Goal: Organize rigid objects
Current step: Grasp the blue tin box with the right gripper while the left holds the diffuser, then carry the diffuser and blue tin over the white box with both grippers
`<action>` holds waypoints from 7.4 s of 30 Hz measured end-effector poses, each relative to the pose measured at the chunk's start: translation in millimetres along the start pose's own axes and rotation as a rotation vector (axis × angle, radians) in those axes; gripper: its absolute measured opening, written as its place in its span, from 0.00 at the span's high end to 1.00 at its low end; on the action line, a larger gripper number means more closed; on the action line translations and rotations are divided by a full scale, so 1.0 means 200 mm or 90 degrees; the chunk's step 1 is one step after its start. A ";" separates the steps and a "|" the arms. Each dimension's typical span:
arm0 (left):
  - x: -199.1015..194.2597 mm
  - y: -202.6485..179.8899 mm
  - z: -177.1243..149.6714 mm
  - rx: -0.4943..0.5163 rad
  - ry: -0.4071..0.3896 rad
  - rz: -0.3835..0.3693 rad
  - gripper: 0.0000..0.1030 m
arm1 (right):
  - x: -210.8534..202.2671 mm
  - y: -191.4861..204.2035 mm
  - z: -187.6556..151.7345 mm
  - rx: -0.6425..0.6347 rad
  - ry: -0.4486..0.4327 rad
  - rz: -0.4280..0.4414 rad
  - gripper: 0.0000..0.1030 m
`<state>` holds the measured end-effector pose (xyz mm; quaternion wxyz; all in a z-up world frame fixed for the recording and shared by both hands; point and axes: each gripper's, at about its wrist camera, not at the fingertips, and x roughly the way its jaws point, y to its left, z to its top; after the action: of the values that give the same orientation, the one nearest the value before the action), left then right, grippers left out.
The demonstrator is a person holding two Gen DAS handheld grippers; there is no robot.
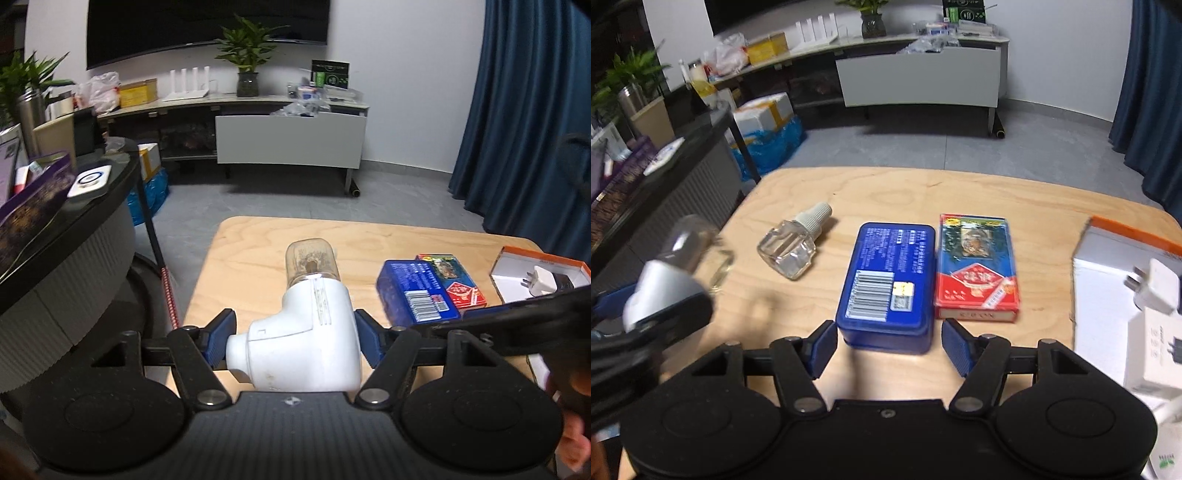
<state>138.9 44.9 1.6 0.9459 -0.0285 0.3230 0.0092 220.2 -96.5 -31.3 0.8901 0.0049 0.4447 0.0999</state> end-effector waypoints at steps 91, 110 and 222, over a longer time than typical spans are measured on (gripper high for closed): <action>-0.59 -0.46 -0.29 0.031 -0.021 -0.057 0.32 | -0.91 -0.25 -0.74 0.039 -0.091 -0.113 0.28; -0.61 -0.55 -0.28 0.046 -0.027 -0.083 0.32 | -0.99 -0.37 -0.79 0.061 -0.098 -0.135 0.28; -0.46 -1.14 -0.25 0.115 0.014 -0.204 0.32 | -1.06 -0.97 -0.78 0.142 -0.097 -0.218 0.28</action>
<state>44.2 -185.1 29.8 0.9304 0.0051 0.3242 -0.1709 6.1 -338.3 23.5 0.9190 0.0350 0.3788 -0.1032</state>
